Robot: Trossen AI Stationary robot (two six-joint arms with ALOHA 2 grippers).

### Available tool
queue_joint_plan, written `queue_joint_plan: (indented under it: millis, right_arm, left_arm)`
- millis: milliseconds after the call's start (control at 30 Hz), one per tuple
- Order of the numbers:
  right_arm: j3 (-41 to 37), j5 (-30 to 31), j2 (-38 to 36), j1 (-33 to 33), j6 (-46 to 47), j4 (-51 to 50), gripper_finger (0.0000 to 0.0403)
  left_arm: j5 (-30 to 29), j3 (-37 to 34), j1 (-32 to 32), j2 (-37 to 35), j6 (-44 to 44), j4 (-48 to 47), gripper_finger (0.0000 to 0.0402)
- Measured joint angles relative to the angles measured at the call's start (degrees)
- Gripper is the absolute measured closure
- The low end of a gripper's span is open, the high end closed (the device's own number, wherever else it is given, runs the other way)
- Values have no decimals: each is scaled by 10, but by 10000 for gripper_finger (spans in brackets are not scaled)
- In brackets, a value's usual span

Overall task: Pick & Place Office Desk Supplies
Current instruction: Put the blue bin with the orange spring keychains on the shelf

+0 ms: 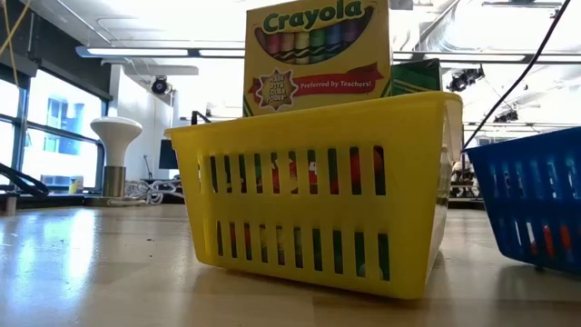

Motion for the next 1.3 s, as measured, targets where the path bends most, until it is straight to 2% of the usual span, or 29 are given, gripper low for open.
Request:
queue_joint_plan:
  millis: [233,400,500,600,767,967,1133,1300]
  right_arm:
    - [0,-4,0,-4,-7,-11,388]
    - [0,3,-7,-4,-9,-24,397]
    - [1,8,-31,-4,18,-47,399]
    - [21,39,-62,1,52,-121,399]
    - [82,89,-103,-4,53,-286,400]
    - [171,159,-120,-60,13,-461,400]
    - [236,248,-121,-127,-45,-596,400]
    - [267,298,-128,-234,-159,-626,400]
  left_arm:
    - [-34,0,0,0,5,18,280]
    - [-35,0,1,0,72,19,280]
    - [-35,0,1,0,75,19,280]
    - [-35,0,1,0,75,19,280]
    - [-38,0,1,0,78,19,280]
    - [-69,0,1,0,85,19,280]
    - [-78,0,1,0,114,19,280]
    - [-87,0,6,0,160,19,280]
